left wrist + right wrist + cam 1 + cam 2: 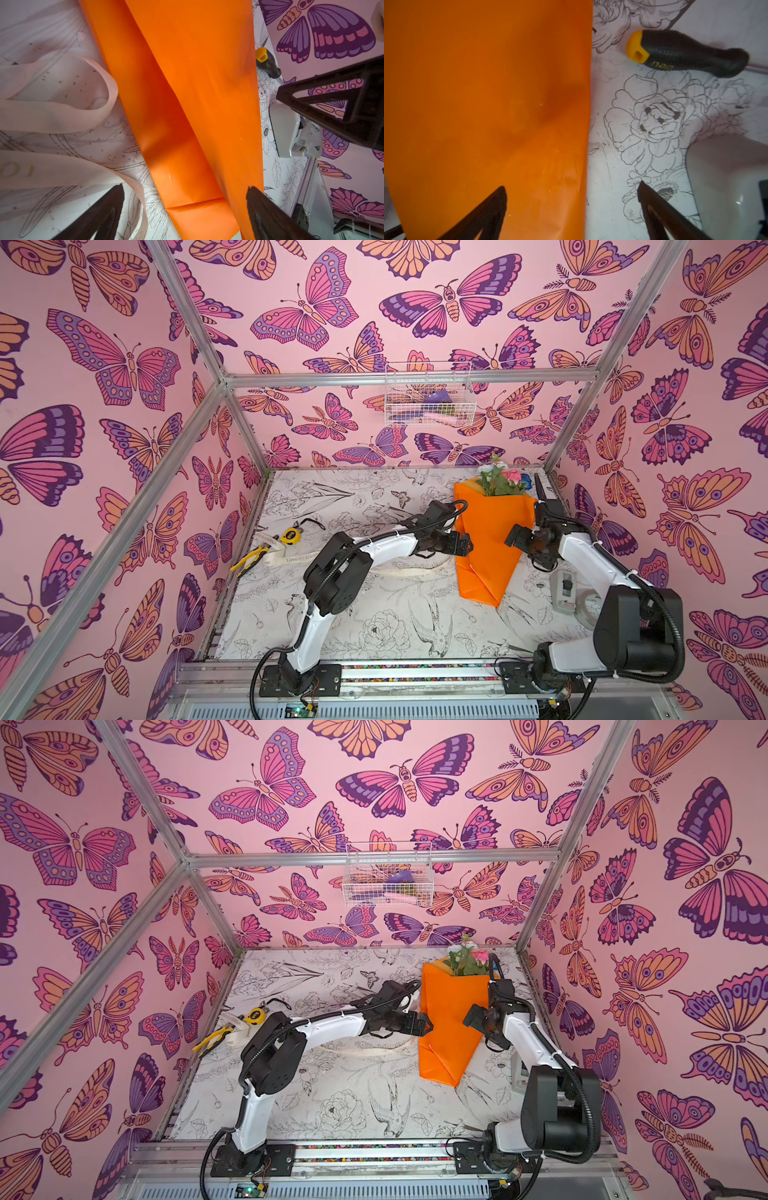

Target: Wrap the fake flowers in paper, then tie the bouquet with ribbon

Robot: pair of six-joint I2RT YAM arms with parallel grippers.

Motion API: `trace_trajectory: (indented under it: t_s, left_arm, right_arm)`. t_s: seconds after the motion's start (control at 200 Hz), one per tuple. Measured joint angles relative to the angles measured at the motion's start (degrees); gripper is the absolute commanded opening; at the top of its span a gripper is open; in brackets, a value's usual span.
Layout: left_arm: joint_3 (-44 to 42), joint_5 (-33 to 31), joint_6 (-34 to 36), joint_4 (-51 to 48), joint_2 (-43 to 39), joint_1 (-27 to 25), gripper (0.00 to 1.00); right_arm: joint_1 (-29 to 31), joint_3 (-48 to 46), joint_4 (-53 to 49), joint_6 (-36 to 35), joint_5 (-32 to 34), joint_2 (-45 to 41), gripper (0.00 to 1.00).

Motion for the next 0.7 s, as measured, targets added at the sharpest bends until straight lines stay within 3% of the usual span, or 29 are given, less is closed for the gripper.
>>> trace_trajectory:
  t_s: [0.701]
  left_arm:
    - [4.04, -1.73, -1.25, -1.44, 7.58, -0.15, 0.32]
  right_arm:
    - [0.0, 0.0, 9.14, -1.29, -8.83, 10.4, 0.99]
